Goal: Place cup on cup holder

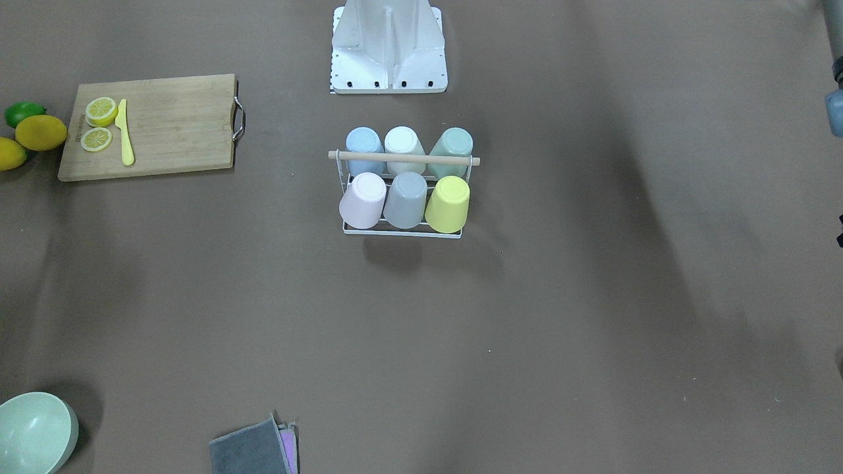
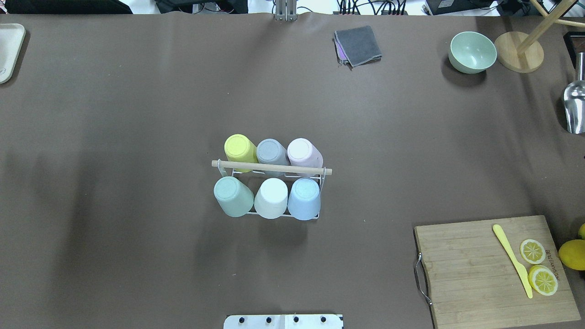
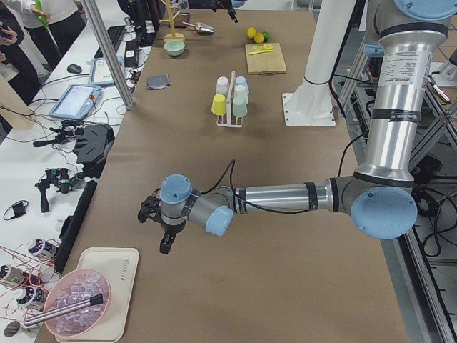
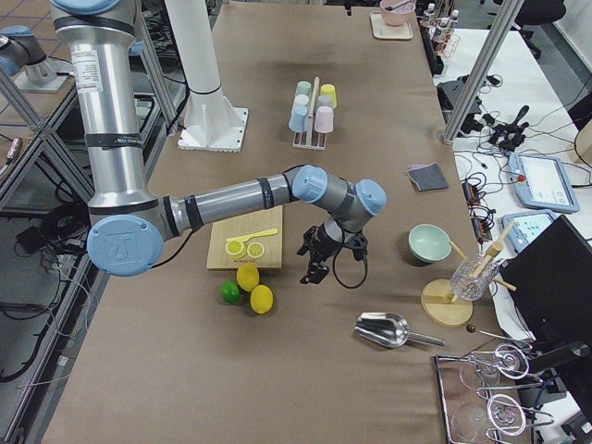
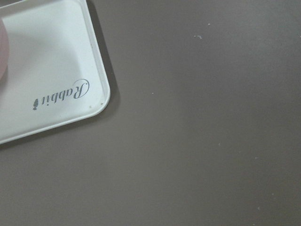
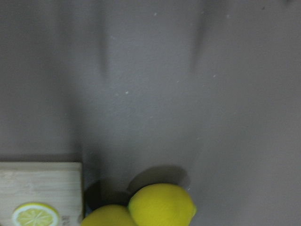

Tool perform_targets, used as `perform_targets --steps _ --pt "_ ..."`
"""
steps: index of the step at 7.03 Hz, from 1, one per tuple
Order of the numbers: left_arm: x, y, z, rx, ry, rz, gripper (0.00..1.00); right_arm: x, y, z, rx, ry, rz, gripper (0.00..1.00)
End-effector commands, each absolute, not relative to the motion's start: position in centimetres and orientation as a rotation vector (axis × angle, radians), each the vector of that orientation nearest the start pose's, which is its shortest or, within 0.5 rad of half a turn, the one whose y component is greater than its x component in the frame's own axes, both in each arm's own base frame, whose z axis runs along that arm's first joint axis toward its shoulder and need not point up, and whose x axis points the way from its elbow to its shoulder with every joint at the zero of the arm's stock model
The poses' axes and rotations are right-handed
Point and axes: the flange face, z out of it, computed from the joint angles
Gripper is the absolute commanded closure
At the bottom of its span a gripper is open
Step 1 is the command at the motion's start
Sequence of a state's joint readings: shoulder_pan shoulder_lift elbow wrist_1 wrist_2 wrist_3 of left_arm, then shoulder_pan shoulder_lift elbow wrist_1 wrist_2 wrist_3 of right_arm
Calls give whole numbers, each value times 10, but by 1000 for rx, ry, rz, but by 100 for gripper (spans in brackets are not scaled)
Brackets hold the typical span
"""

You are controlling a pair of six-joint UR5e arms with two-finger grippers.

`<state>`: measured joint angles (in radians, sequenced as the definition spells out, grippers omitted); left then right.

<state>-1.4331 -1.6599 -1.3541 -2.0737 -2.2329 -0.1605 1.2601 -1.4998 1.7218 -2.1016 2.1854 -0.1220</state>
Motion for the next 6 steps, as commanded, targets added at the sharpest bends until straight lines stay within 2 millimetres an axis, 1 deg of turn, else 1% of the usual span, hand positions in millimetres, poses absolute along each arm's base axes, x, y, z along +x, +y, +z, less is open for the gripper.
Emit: perform_targets --steps 1,3,4,5,6 --pt "-15 -546 683 129 679 28 3 -72 -481 619 -169 -567 -370 0" --pt "-21 -541 686 64 671 -4 3 -73 -487 611 -46 -584 -402 0" --pt "-24 -528 691 51 671 -14 3 -67 -487 609 -28 -613 -371 0" --pt "-27 -520 690 20 667 -24 3 -64 -478 611 -54 -722 -332 0" --pt "-27 -515 686 11 668 -26 3 -52 -466 619 -82 -832 -282 0"
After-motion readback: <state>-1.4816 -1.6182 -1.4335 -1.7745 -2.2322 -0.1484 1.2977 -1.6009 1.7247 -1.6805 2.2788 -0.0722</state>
